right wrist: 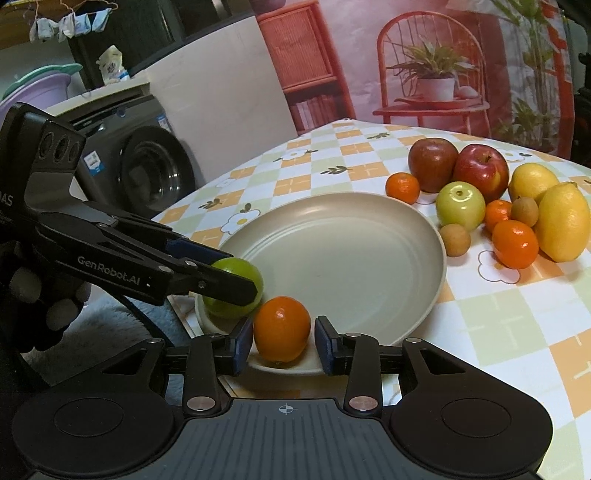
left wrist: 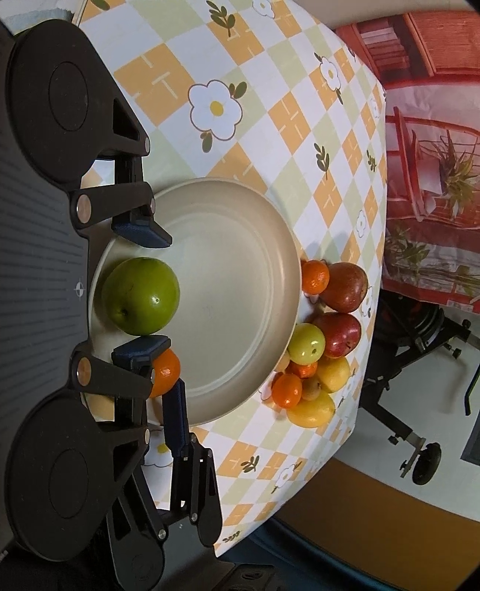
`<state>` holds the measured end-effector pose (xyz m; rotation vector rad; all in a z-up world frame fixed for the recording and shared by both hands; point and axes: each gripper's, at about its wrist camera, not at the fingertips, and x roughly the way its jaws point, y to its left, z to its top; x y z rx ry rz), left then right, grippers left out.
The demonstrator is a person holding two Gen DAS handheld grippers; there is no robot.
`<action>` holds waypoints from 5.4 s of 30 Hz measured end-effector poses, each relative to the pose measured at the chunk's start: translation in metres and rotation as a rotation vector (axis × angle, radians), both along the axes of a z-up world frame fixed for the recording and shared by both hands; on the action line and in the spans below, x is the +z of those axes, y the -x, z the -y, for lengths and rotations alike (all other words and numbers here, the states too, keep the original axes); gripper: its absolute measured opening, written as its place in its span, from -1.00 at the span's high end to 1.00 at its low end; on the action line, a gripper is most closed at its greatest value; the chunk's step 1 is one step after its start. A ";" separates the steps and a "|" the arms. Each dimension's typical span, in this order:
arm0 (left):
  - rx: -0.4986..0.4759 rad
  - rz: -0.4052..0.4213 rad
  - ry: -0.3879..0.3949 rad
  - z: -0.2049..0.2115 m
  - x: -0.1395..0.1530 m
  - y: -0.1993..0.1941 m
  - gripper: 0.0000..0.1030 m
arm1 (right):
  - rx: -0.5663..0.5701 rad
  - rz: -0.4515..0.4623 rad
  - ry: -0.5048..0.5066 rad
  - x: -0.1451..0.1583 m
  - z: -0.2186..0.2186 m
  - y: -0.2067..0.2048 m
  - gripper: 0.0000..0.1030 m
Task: Organize fruits
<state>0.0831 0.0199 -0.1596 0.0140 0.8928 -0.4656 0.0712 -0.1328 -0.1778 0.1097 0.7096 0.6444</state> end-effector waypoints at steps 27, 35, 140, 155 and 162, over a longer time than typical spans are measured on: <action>0.018 0.034 -0.003 -0.004 0.006 -0.001 -0.06 | -0.041 0.041 0.003 0.004 0.006 0.000 0.30; 0.046 0.067 -0.001 -0.007 0.011 -0.002 -0.06 | -0.113 0.094 0.012 0.009 0.013 0.000 0.21; 0.048 0.137 0.012 0.057 0.008 -0.141 0.29 | -0.448 0.121 0.008 -0.020 0.097 -0.074 0.29; 0.106 0.109 0.053 0.000 0.023 -0.051 0.29 | -0.313 0.175 -0.085 0.005 0.087 -0.040 0.29; 0.093 0.078 0.017 -0.004 0.014 -0.034 0.29 | -0.138 0.146 -0.025 0.007 0.050 -0.031 0.29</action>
